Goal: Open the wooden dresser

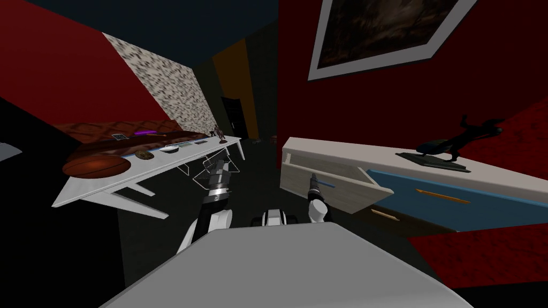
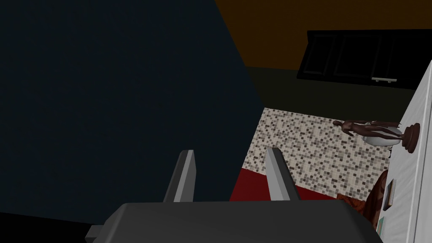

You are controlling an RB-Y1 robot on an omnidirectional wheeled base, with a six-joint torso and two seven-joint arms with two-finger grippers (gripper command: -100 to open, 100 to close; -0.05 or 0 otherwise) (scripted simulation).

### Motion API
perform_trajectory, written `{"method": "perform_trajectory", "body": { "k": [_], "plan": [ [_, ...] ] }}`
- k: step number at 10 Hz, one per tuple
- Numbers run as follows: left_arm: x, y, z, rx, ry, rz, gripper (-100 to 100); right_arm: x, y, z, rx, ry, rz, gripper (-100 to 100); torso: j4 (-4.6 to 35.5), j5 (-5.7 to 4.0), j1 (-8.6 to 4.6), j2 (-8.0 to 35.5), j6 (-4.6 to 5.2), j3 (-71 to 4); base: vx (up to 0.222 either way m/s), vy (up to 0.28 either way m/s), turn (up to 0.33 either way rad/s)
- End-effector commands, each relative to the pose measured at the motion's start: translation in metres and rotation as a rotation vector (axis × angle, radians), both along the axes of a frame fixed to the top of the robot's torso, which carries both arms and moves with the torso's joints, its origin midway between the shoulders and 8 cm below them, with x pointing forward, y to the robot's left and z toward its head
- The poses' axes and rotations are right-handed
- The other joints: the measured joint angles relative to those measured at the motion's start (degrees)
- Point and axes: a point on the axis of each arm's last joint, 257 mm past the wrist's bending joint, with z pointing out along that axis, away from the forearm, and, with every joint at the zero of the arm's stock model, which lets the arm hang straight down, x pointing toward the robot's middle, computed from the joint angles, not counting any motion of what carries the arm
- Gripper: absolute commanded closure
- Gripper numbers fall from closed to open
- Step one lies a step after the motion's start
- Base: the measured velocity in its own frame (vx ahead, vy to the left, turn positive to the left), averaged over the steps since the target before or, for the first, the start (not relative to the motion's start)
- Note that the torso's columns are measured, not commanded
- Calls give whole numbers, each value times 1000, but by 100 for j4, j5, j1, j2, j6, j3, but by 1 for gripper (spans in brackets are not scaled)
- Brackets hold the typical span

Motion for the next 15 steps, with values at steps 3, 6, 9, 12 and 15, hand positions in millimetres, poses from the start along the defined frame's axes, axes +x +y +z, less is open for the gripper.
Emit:
{"method": "perform_trajectory", "body": {
  "k": [3,6,9,12,15],
  "plan": [
    [0,0,0,0,0,0,0,3,7,11,-8,5,36,-100,-1,0,-1,-6,2,-4,21,18,-66],
    [0,0,0,0,0,0,0,6,13,25,9,-17,66,-100,-1,-1,-3,-2,1,-1,21,16,-81],
    [0,0,0,0,0,0,0,7,16,33,-18,-14,86,-100,16,15,12,10,3,3,19,19,-64],
    [0,0,0,0,0,0,0,6,19,33,-10,-13,97,-100,41,36,31,41,3,18,18,14,-54],
    [0,0,0,0,0,0,0,3,18,27,-9,1,94,0,20,17,16,22,3,10,2,0,1]
  ]
}}
